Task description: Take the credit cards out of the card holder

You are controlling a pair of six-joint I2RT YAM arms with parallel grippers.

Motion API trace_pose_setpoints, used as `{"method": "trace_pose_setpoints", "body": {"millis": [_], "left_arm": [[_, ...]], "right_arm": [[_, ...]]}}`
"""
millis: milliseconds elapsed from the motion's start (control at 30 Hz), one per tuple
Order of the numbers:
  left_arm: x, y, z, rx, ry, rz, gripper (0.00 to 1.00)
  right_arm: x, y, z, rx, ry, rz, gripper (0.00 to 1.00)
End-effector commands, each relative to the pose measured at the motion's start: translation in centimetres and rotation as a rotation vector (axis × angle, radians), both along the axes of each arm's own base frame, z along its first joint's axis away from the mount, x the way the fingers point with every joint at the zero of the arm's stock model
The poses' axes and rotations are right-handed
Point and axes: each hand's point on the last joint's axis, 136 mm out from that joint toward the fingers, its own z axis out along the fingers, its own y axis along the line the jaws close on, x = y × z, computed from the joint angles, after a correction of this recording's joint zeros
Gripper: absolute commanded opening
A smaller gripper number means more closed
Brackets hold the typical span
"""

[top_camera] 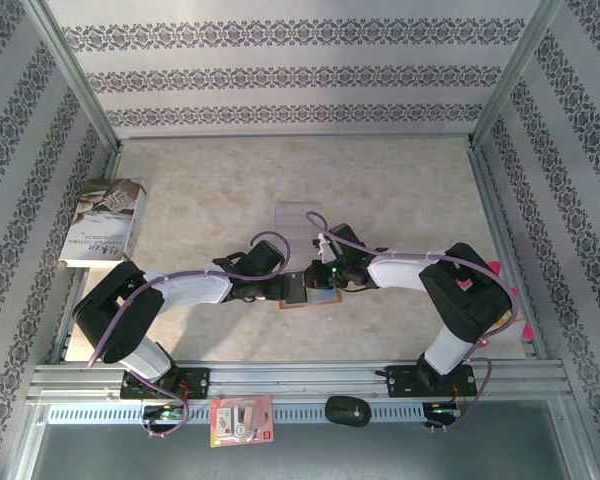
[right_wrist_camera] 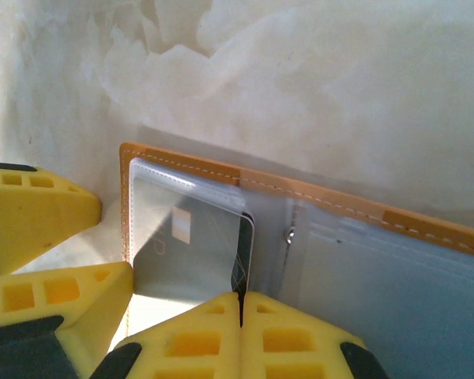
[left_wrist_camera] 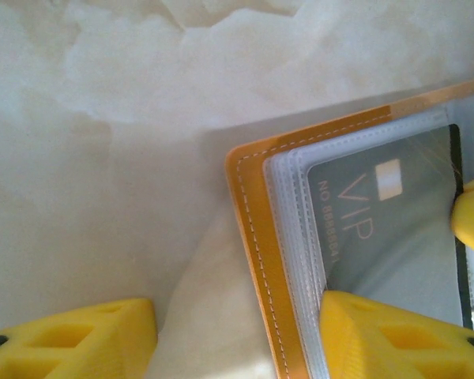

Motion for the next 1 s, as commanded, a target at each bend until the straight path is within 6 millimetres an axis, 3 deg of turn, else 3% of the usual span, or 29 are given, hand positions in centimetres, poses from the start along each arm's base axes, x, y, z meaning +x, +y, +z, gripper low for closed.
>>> {"method": "trace_pose_setpoints", "body": {"millis": [0, 400, 500, 567, 967], "left_arm": [[-1.2, 0.8, -4.5, 0.048, 0.067, -0.020, 0.59], [-1.4, 1.1, -4.5, 0.046, 0.072, -0.019, 0.58], [-1.4, 1.0, -4.5, 0.045, 0.071, -0.021, 0.58], [-1.4, 1.0, -4.5, 0.046, 0.073, -0.024, 0.58], [-1.4, 0.9, -4.6, 0.047, 0.080, -0.026, 0.57]], "right_arm": [[-0.8, -1.8, -1.0, -0.060, 0.021, -0.035, 0.00], [-0.8, -3.3, -0.4, -0.097, -0.003, -0.063, 0.00], [-1.0, -2.6, 0.4, -0.054, -0.001, -0.038, 0.27], [-0.9, -2.4, 0.8, -0.028, -0.007, -0.044, 0.34], [-0.9, -1.2, 2.2, 0.042, -0.016, -0.009, 0.33]]}}
